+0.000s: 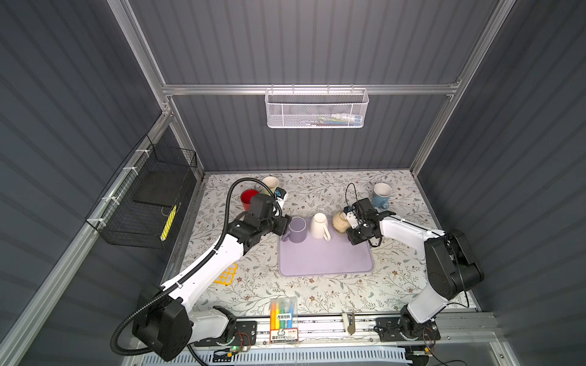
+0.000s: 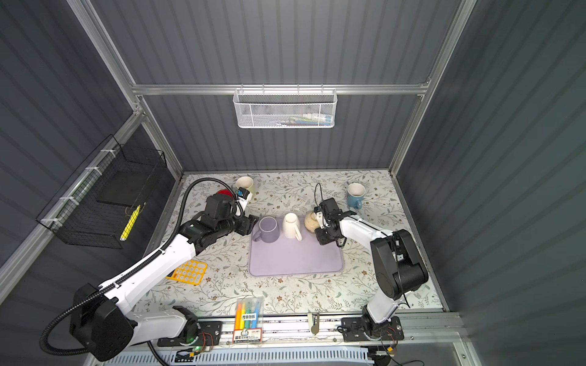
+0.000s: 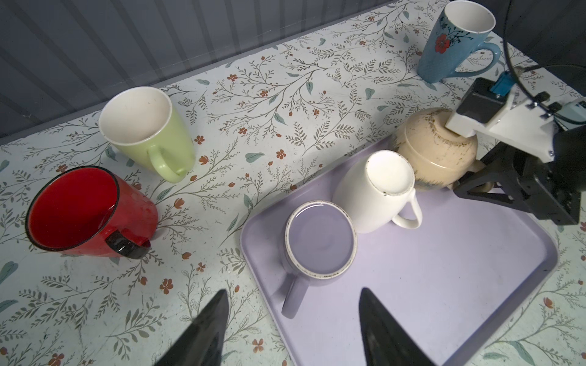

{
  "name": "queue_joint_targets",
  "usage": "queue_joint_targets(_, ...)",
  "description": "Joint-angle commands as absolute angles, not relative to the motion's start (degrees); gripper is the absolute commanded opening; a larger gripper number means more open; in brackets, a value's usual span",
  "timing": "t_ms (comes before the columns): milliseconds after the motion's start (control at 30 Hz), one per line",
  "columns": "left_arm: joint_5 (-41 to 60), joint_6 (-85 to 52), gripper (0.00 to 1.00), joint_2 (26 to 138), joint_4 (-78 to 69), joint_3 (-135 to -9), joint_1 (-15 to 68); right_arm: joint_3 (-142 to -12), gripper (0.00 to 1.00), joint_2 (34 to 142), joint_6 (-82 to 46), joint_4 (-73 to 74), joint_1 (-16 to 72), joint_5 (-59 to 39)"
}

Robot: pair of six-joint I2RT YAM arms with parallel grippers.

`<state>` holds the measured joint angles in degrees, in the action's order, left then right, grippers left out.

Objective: Turn the mug right side up
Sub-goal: 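Lift the beige mug off the tray with the right gripper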

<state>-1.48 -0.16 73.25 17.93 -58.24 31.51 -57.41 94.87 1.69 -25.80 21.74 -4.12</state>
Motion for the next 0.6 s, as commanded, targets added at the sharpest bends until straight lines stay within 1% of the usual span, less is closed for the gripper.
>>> queue_joint_targets(0,-1.86,0.11,0.65,72.25,17.7,-57.91,31.2,-57.61,0.05,91.53,0.81,-22.77,21.8,-6.29)
queue_joint_targets(167,-1.76,0.0,0.65,72.18,17.66,-57.96,31.18,-57.44,0.05,89.52,0.31,-22.61,21.4,-7.68)
queue_joint_targets(367,-1.17,-0.25,0.65,71.99,17.56,-58.38,31.2,-56.78,0.04,86.08,-0.92,-19.35,19.75,-12.08)
queue_joint_targets(533,-0.23,-0.92,0.65,71.89,16.98,-58.45,31.2,-56.23,0.04,83.05,-2.67,-17.18,17.37,-18.54)
queue_joint_targets(567,0.08,-1.12,0.65,72.01,16.82,-58.54,31.18,-56.16,0.04,82.52,-2.94,-16.8,16.92,-21.5)
